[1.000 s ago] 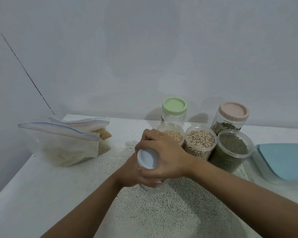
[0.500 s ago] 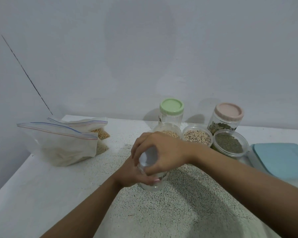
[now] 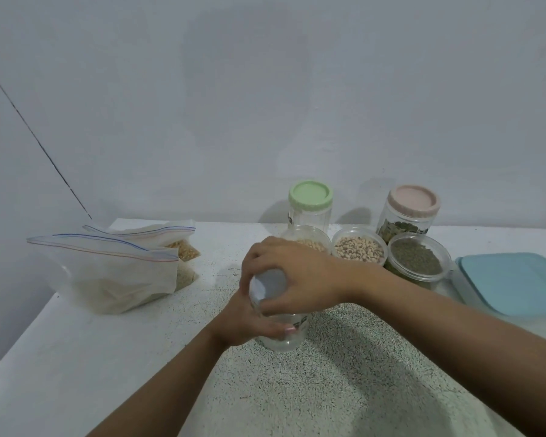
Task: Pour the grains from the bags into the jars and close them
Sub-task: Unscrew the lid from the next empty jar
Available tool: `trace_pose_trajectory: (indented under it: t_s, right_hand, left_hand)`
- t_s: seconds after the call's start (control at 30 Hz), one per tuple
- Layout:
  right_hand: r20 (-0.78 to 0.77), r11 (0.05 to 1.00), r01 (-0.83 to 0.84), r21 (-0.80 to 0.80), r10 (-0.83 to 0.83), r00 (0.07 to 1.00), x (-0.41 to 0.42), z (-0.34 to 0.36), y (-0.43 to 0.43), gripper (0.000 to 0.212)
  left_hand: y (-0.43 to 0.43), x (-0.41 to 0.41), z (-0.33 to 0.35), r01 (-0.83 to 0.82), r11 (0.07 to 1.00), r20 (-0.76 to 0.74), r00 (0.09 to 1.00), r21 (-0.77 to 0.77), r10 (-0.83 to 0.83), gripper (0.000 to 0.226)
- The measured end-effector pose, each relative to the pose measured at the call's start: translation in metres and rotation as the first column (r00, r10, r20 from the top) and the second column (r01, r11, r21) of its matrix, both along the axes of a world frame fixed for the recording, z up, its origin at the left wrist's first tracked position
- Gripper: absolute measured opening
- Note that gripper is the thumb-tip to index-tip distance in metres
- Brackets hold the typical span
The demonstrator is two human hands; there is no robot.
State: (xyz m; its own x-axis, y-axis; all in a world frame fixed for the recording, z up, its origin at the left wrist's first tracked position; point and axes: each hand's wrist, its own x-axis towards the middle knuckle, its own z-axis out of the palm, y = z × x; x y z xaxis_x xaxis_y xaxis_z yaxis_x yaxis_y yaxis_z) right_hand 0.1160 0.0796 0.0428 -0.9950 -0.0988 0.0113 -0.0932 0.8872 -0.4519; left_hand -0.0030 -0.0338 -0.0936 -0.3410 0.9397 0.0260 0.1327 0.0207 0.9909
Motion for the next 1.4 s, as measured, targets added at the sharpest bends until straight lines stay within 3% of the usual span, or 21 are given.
trace_pose_trajectory:
  t_s: [0.07, 0.17, 0.23, 0.3, 0.4, 0.43, 0.5, 0.53, 0.63, 0.7, 0.77, 0.87, 0.97, 1.07, 1.17, 1.3, 1.4]
  right_hand:
    - [-0.042, 0.994, 0.103, -0.03, -0.104, 0.994, 0.0, -0.001, -0.001, 0.033]
    - [-0.029, 0.913, 0.272, 0.305, -0.276, 0.961, -0.003, -0.005, -0.005, 0.061]
    - [0.033, 0.882, 0.277, 0.382, -0.313, 0.949, -0.005, -0.007, -0.007, 0.067]
    - [0.073, 0.932, 0.199, 0.302, -0.231, 0.97, -0.005, -0.003, -0.005, 0.056]
    - [0.124, 0.997, 0.039, 0.061, -0.047, 0.991, -0.005, 0.005, 0.002, 0.035]
    - [0.108, 0.999, 0.042, -0.029, -0.039, 0.993, -0.004, 0.006, 0.002, 0.029]
    - [0.062, 0.99, 0.099, -0.099, -0.093, 0.994, -0.002, 0.005, 0.0, 0.031]
    - [0.038, 0.989, 0.137, -0.046, -0.136, 0.99, -0.002, 0.002, -0.001, 0.041]
    - [0.017, 0.91, 0.243, 0.336, -0.264, 0.965, -0.001, -0.005, -0.009, 0.068]
    - [0.022, 0.866, 0.249, 0.434, -0.287, 0.958, 0.0, -0.007, -0.011, 0.069]
    - [0.027, 0.907, 0.167, 0.386, -0.193, 0.981, 0.002, -0.006, -0.01, 0.058]
    - [0.124, 0.99, -0.012, 0.141, -0.006, 0.992, 0.003, 0.005, -0.008, 0.036]
    - [0.051, 0.999, 0.041, 0.012, -0.042, 0.998, 0.004, 0.009, -0.007, 0.023]
    - [-0.046, 0.965, 0.196, 0.173, -0.191, 0.981, 0.005, 0.002, -0.011, 0.05]
    - [0.047, 0.862, 0.282, 0.421, -0.331, 0.942, 0.006, -0.004, -0.014, 0.077]
    - [0.104, 0.909, 0.201, 0.365, -0.254, 0.962, 0.01, -0.008, -0.011, 0.074]
    - [0.094, 0.913, 0.125, 0.388, -0.174, 0.98, 0.011, -0.01, -0.012, 0.073]
  left_hand:
    - [-0.001, 0.001, 0.001, 0.033, 0.999, -0.025, 0.999, -0.003, -0.033, 0.073]
    - [-0.002, 0.004, 0.005, 0.04, 0.999, -0.013, 0.999, 0.011, -0.04, 0.06]
    - [-0.003, 0.003, 0.002, 0.048, 0.999, -0.006, 0.999, -0.006, -0.048, 0.06]
    - [-0.003, 0.003, 0.004, 0.036, 0.999, 0.016, 0.999, -0.014, -0.036, 0.071]
    - [-0.004, 0.003, 0.004, 0.021, 1.0, 0.038, 0.999, -0.009, -0.02, 0.097]
    - [-0.004, 0.003, 0.007, 0.021, 1.0, 0.05, 0.999, -0.015, -0.02, 0.098]
    - [-0.004, 0.004, 0.006, 0.036, 0.999, 0.031, 0.999, -0.002, -0.036, 0.077]
    - [-0.004, 0.006, 0.008, 0.038, 0.999, -0.003, 0.999, 0.009, -0.038, 0.071]
    - [-0.005, 0.01, 0.014, 0.054, 0.998, -0.034, 0.998, 0.034, -0.053, 0.068]
    - [-0.003, 0.009, 0.013, 0.045, 0.999, -0.068, 0.997, 0.011, -0.044, 0.058]
    - [-0.002, 0.007, 0.008, 0.034, 0.999, -0.063, 0.997, -0.007, -0.035, 0.072]
    - [-0.005, 0.005, 0.007, 0.021, 1.0, -0.071, 0.997, -0.011, -0.022, 0.11]
    - [-0.006, 0.005, 0.007, 0.032, 0.999, -0.098, 0.995, -0.036, -0.035, 0.093]
    - [-0.006, 0.006, 0.007, 0.016, 0.999, -0.144, 0.989, -0.041, -0.022, 0.055]
    - [-0.007, 0.005, 0.008, 0.018, 0.999, -0.115, 0.993, -0.033, -0.022, 0.063]
    - [-0.005, 0.003, 0.007, -0.019, 0.997, -0.15, 0.989, -0.081, 0.006, 0.078]
    - [-0.005, 0.012, 0.018, -0.054, 0.994, -0.225, 0.974, -0.097, 0.031, 0.059]
